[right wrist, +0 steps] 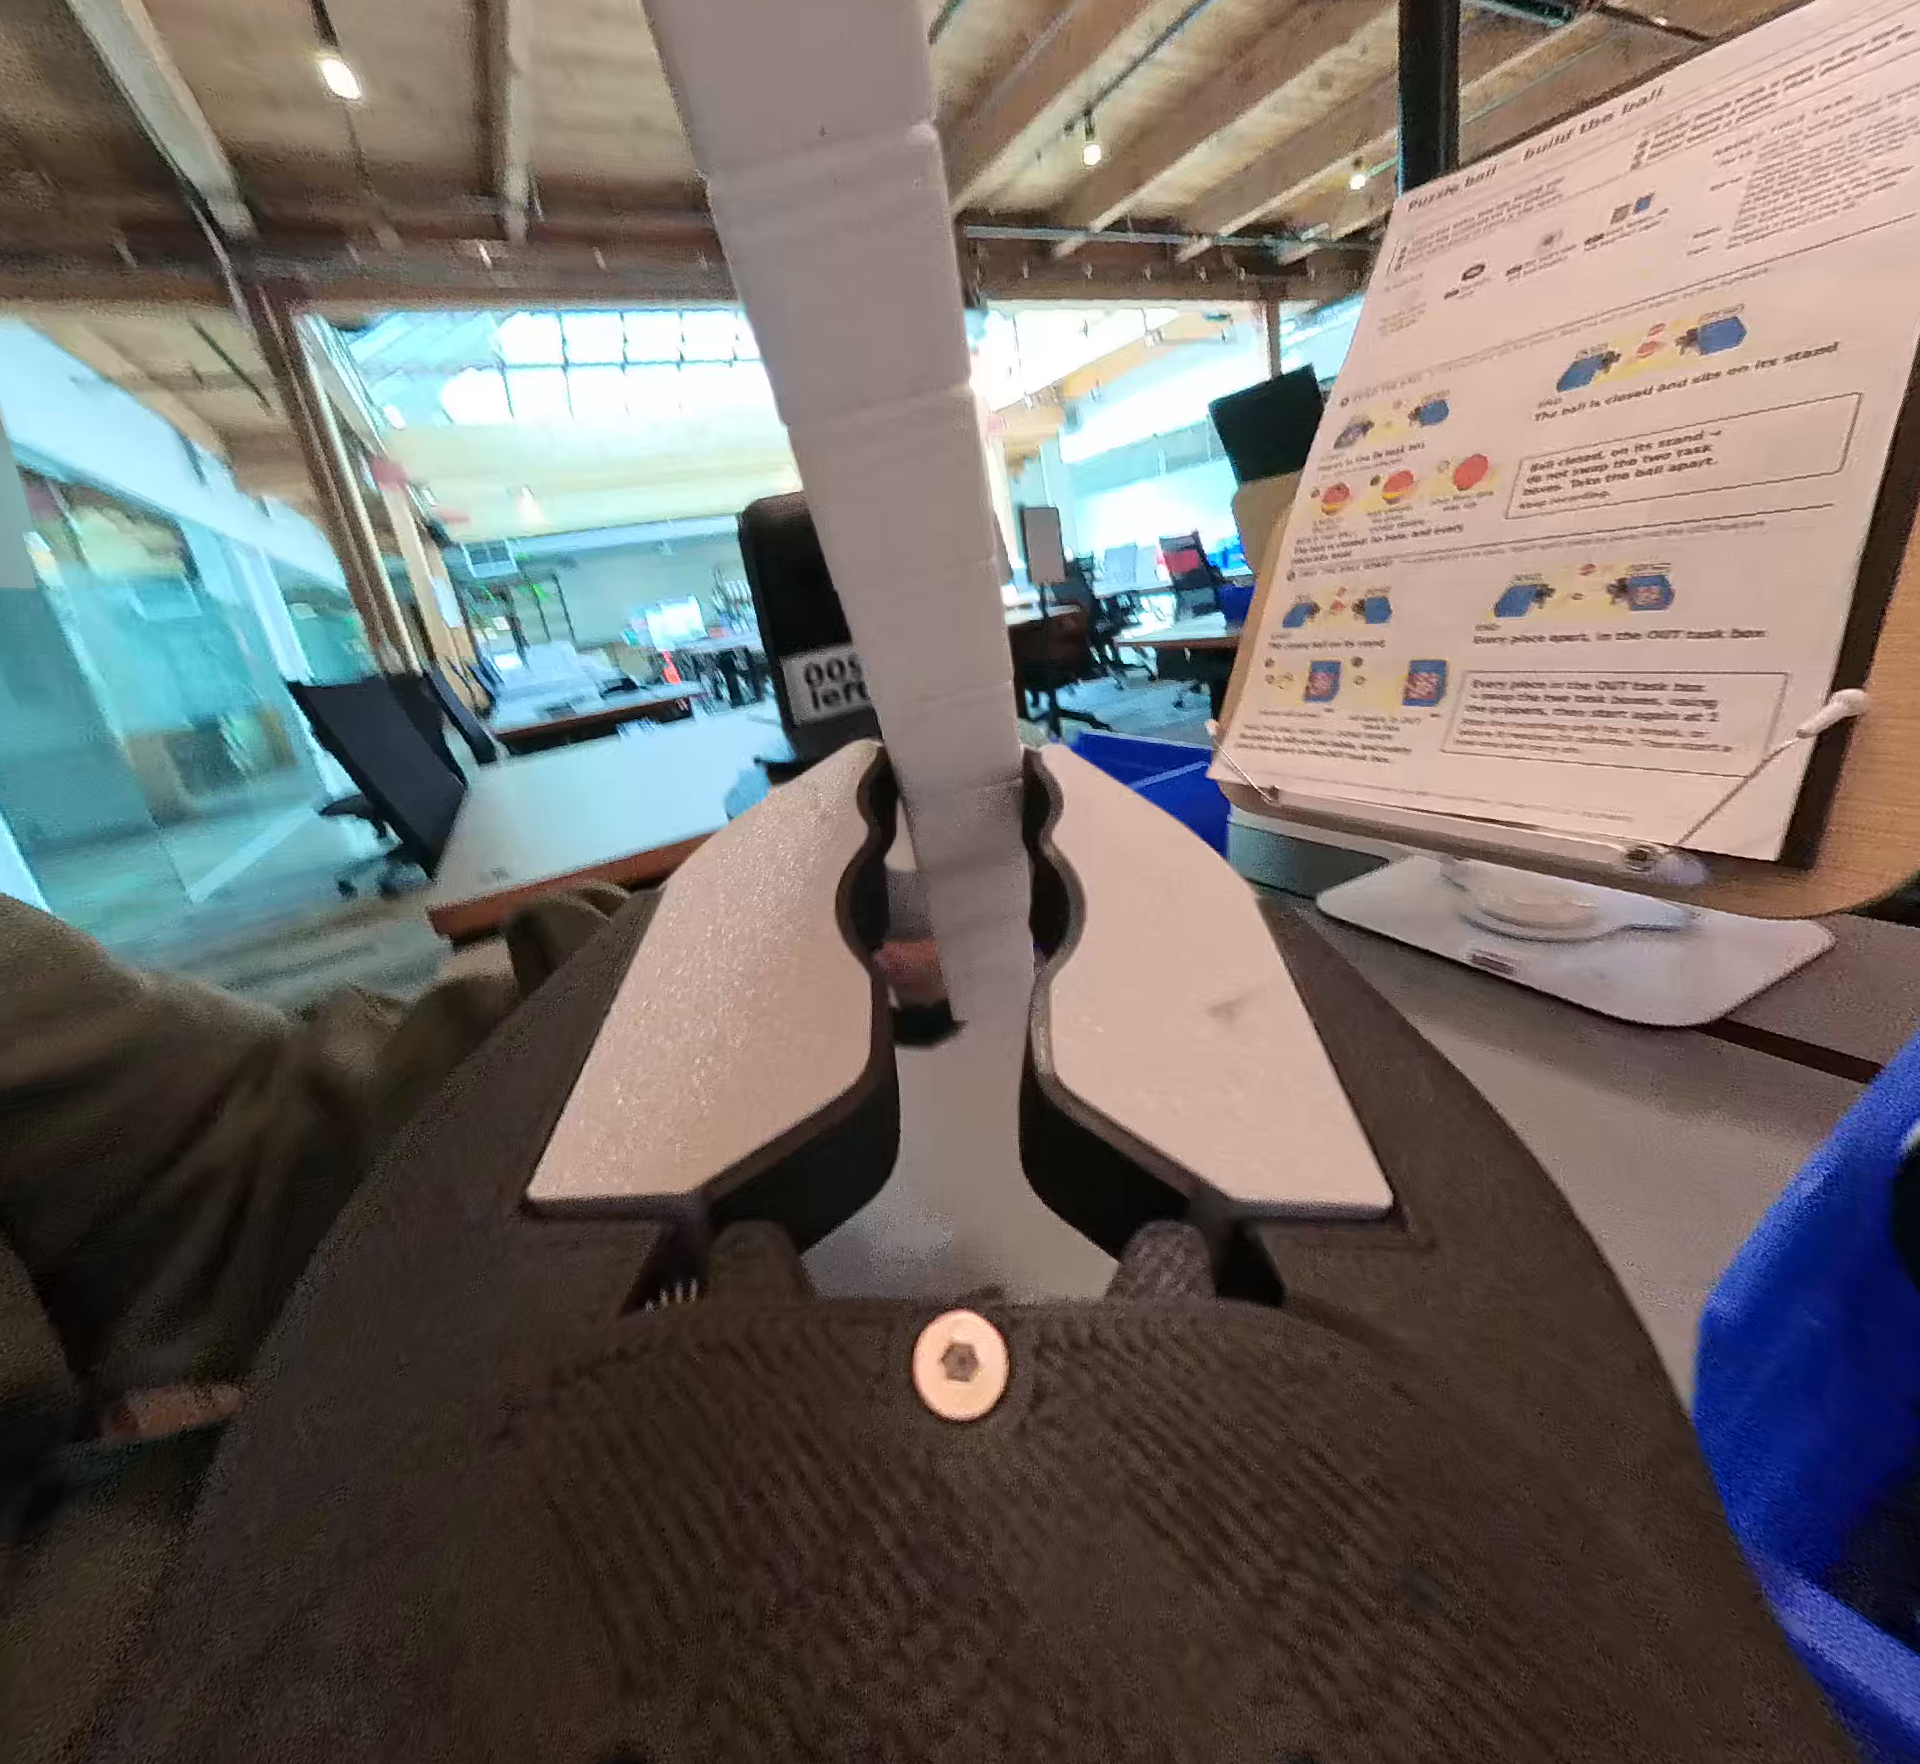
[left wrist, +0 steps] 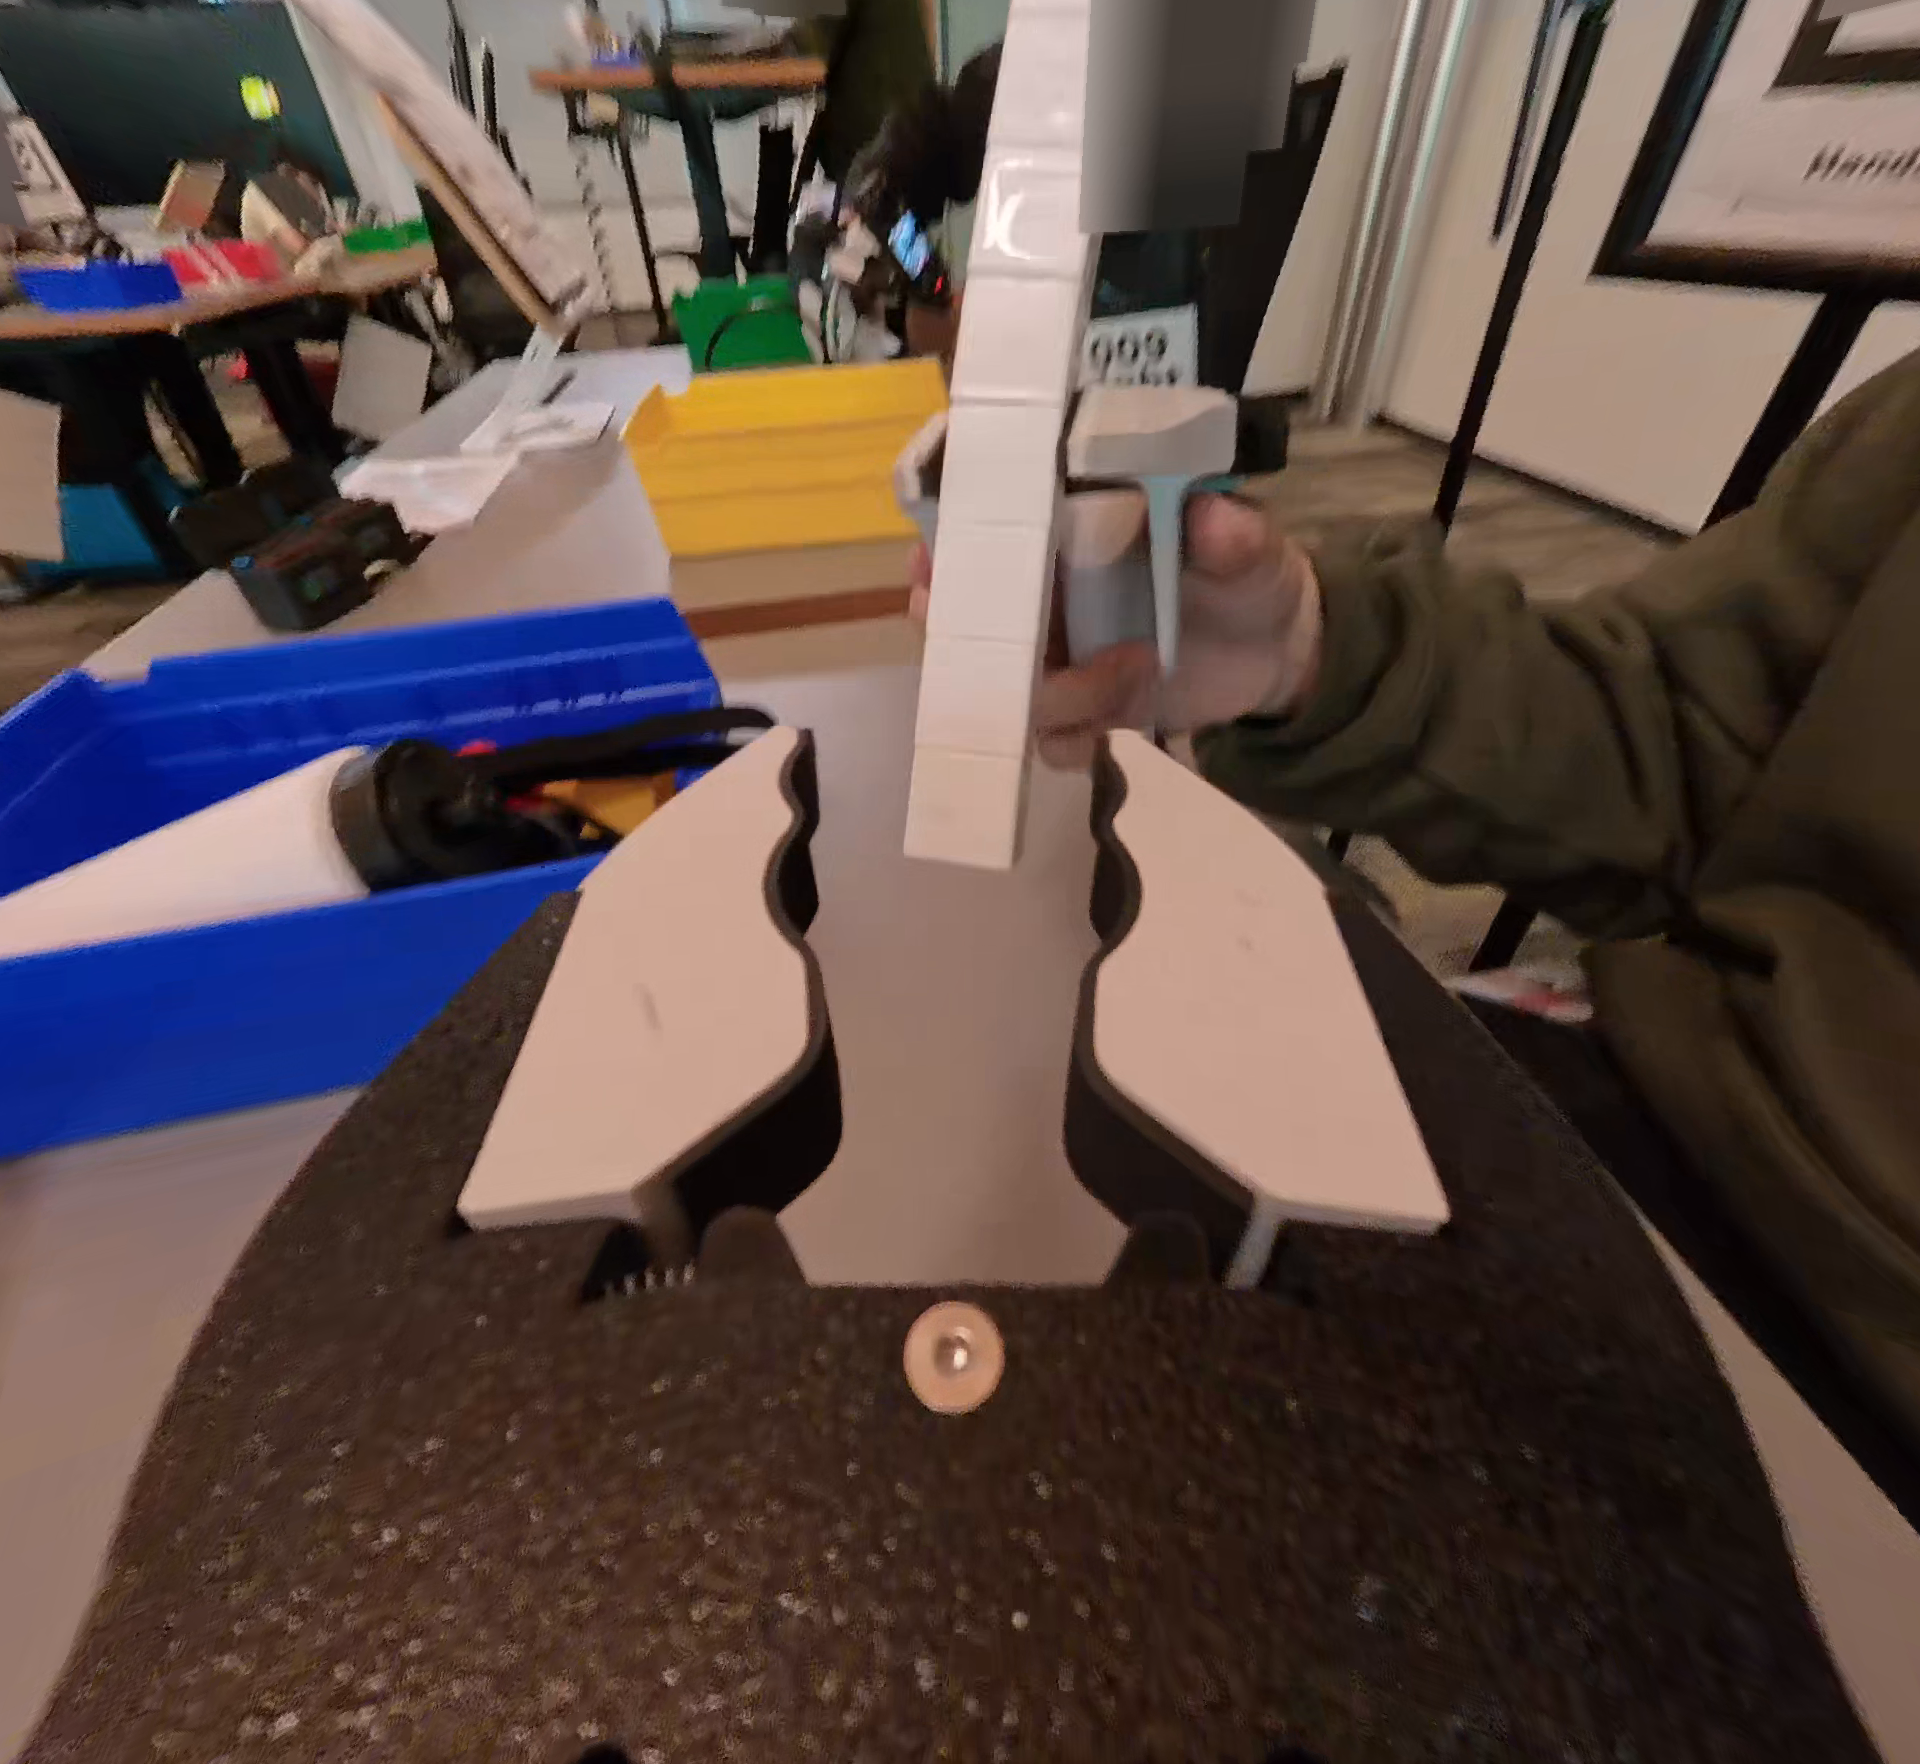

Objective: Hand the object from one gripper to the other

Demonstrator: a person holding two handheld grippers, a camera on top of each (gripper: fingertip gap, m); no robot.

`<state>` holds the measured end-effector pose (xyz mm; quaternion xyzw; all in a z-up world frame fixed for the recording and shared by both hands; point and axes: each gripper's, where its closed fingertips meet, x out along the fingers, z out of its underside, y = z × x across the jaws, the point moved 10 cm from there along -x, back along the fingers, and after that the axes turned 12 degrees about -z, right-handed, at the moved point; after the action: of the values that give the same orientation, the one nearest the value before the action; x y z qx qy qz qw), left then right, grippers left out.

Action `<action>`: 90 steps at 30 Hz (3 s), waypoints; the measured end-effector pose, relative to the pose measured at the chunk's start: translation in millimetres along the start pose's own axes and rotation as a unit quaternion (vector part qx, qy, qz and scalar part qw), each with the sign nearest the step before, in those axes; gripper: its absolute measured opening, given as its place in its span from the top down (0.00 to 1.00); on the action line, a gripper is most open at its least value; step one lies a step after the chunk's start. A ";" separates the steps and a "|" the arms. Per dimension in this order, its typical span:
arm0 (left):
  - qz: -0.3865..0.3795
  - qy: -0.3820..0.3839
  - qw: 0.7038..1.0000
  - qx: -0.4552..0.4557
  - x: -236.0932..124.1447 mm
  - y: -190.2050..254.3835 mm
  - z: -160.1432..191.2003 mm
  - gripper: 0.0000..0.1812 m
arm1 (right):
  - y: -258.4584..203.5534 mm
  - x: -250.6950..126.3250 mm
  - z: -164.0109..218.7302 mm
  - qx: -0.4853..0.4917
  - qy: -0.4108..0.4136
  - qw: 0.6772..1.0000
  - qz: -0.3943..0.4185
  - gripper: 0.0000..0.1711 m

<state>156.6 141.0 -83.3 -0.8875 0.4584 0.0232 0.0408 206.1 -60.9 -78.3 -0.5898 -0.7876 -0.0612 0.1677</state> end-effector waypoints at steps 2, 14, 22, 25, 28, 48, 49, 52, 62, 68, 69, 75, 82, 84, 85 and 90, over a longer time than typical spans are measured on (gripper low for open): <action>0.022 0.024 0.999 -0.013 7.8 0.6 -1.2 0.74 | 1.9 -0.1 0.9 0.026 0.032 0.999 -0.006 0.87; 0.072 0.167 0.978 -0.107 35.0 -5.1 -2.9 0.88 | 6.5 -6.0 0.9 0.046 0.135 0.990 -0.002 0.87; 0.007 0.076 0.992 -0.101 13.4 -18.6 -7.4 0.88 | 12.8 -22.9 -3.5 -0.070 -0.011 0.991 0.111 0.65; -0.008 0.042 0.990 -0.134 0.7 -26.0 -9.3 0.88 | 18.9 -35.2 -3.5 -0.142 -0.103 0.967 0.185 0.51; -0.006 0.007 0.988 -0.151 -16.0 -30.8 -9.6 0.88 | 22.3 -49.4 -5.9 -0.241 -0.189 0.919 0.250 0.43; 0.045 -0.056 0.969 -0.238 -44.7 -41.2 5.5 0.88 | -8.0 -18.9 23.6 -0.541 -0.374 0.743 0.123 0.86; 0.039 -0.029 0.971 -0.233 -46.4 -40.8 1.5 0.84 | -7.4 -18.4 24.2 -0.525 -0.369 0.757 0.119 0.87; 0.018 0.043 0.977 -0.208 -51.7 -38.3 -11.7 0.65 | -2.6 -16.7 24.4 -0.437 -0.324 0.831 0.111 0.87; -0.032 0.111 0.992 -0.056 -38.6 -21.9 -22.0 0.67 | 8.6 2.0 26.1 -0.047 -0.070 0.996 0.013 0.87; 0.009 0.081 0.995 -0.060 -9.3 -11.6 -17.9 0.77 | 7.3 17.6 37.0 0.066 0.015 0.997 -0.027 0.87; 0.002 0.073 0.996 -0.058 -6.2 -11.2 -16.7 0.78 | 6.9 19.0 37.8 0.069 0.015 0.997 -0.027 0.87; 0.019 0.067 0.995 -0.078 0.9 -10.5 -17.9 0.87 | 9.3 19.7 42.5 0.063 -0.003 0.998 -0.004 0.86; -0.174 -0.094 0.979 0.045 4.6 -9.2 -21.7 0.88 | 10.7 2.5 18.2 -0.137 -0.130 0.966 0.176 0.59; -0.222 -0.129 0.961 0.106 12.4 -4.6 -22.3 0.88 | -3.4 6.0 2.9 -0.182 -0.090 0.960 0.196 0.67; -0.241 -0.141 0.950 0.137 17.4 -1.7 -22.4 0.88 | -10.2 8.9 -2.8 -0.186 -0.066 0.959 0.202 0.70; -0.292 -0.172 0.903 0.263 39.3 10.3 -18.4 0.88 | -24.7 23.2 -8.6 -0.206 -0.108 0.947 0.223 0.66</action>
<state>171.0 101.5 -68.6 -0.9208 0.1537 0.0407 0.3561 178.5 -49.7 -60.0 -0.7752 -0.6196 -0.1186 -0.0340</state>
